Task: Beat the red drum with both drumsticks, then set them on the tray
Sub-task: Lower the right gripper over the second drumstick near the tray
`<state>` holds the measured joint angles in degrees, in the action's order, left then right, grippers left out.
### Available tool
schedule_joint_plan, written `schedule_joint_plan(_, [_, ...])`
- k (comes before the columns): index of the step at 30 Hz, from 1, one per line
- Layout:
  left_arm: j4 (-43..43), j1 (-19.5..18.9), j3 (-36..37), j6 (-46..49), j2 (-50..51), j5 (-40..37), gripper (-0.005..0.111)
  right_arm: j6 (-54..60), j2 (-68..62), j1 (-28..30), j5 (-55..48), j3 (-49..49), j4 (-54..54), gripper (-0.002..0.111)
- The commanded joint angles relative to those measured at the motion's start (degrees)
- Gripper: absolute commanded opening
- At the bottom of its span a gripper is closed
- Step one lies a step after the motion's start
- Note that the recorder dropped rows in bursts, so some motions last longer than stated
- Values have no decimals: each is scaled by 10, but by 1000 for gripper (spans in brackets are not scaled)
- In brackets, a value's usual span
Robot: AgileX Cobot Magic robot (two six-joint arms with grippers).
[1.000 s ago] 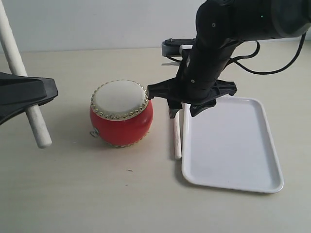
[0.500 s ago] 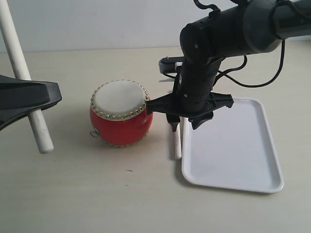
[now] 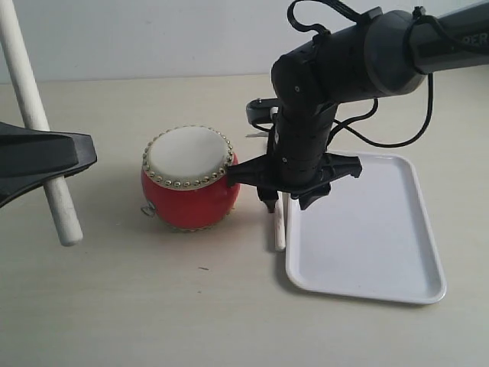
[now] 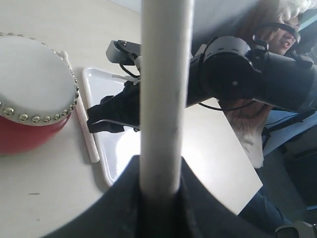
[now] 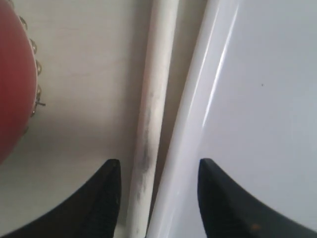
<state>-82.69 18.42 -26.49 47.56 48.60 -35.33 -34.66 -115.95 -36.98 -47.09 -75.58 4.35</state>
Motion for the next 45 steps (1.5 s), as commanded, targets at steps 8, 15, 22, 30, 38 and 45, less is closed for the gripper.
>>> schedule_joint_plan(8, [4,-2,2,-1,-1,4,0,-15,-9,-4,4,-39,1,46])
schedule_joint_plan(15, [7,-2,2,-1,-1,3,0,-15,-31,-4,1,-43,-18,46])
schedule_joint_plan(22, [6,-2,2,-1,-1,5,0,-15,-34,-4,16,-43,-18,46])
schedule_joint_plan(30, [5,-2,2,-1,-1,8,0,-15,-39,-4,13,-43,-23,46])
schedule_joint_plan(38, [2,-2,2,-1,-1,8,0,-15,-32,-4,15,-43,-24,46])
schedule_joint_plan(45, [-6,-2,2,-1,-1,28,0,1,-13,-4,0,-43,-11,46])
